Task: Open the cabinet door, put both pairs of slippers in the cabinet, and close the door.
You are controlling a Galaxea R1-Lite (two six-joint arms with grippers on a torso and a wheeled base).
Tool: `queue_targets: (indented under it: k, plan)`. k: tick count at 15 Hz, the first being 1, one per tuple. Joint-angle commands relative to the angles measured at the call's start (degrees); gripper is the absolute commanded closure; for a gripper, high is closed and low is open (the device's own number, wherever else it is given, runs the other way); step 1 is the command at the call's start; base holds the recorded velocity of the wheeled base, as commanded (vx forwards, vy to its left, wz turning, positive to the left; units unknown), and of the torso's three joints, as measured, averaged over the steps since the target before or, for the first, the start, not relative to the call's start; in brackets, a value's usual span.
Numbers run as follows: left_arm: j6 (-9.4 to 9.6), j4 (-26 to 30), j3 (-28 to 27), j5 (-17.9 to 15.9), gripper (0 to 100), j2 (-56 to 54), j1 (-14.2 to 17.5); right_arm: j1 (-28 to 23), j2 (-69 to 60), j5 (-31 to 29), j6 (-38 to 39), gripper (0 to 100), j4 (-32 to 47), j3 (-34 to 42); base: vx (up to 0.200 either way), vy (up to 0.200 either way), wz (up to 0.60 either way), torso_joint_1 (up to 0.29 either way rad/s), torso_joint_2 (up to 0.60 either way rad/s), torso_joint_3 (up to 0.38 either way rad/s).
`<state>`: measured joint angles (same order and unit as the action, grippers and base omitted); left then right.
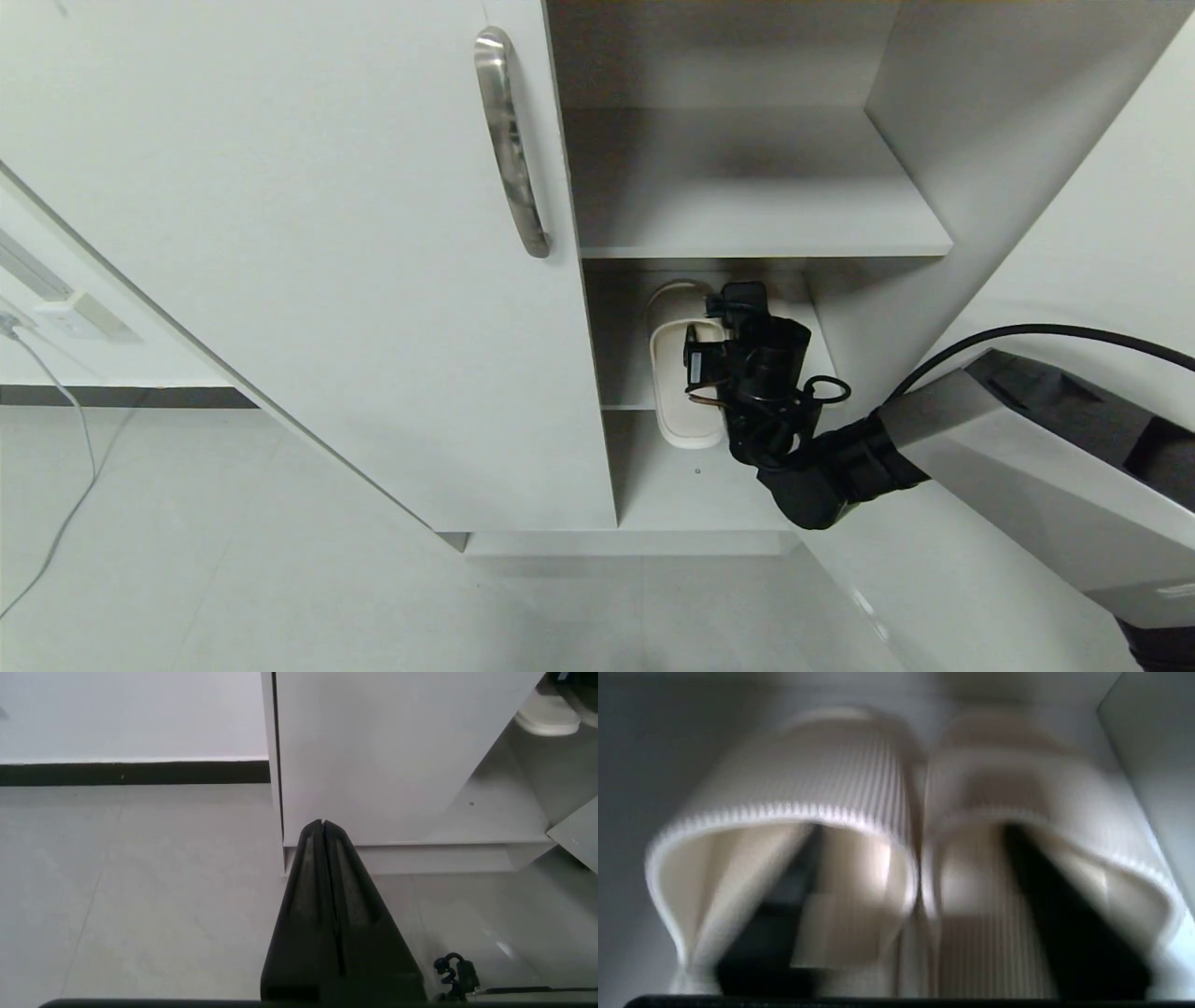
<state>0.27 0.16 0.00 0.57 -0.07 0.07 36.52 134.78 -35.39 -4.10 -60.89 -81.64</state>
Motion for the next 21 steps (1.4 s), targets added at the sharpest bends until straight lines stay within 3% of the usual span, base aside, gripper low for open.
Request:
queue_targets:
  k: [1, 6, 9, 13, 21]
  plan:
    - [0.0, 0.02, 0.0, 0.04, 100, 0.07, 0.01, 0.65, -1.54, -0.03, -0.03, 0, -0.28, 2.54, 0.0, 0.0, 0.0, 0.0, 0.0, 0.0]
    - [0.08, 0.02, 0.0, 0.04, 100, 0.07, 0.01, 3.64, -10.85, 0.06, -0.3, 0, -5.99, 17.22, 0.0, 0.0, 0.0, 0.0, 0.0, 0.0]
    - [0.35, 0.02, 0.0, -0.05, 100, 0.07, 0.01, 6.98, -16.57, 0.58, -0.39, 0, -13.9, 30.22, 0.0, 0.0, 0.0, 0.0, 0.0, 0.0]
    - [0.26, 0.02, 0.0, -0.05, 100, 0.07, 0.01, 10.23, -23.25, 6.56, 0.05, 0, -17.68, 44.29, 0.0, 0.0, 0.0, 0.0, 0.0, 0.0]
    - [0.08, 0.02, 0.0, -0.22, 100, 0.07, 0.01, 12.96, -23.33, 6.74, -0.12, 0, -17.59, 44.73, -0.025, 0.0, 0.0, 0.0, 0.0, 0.001]
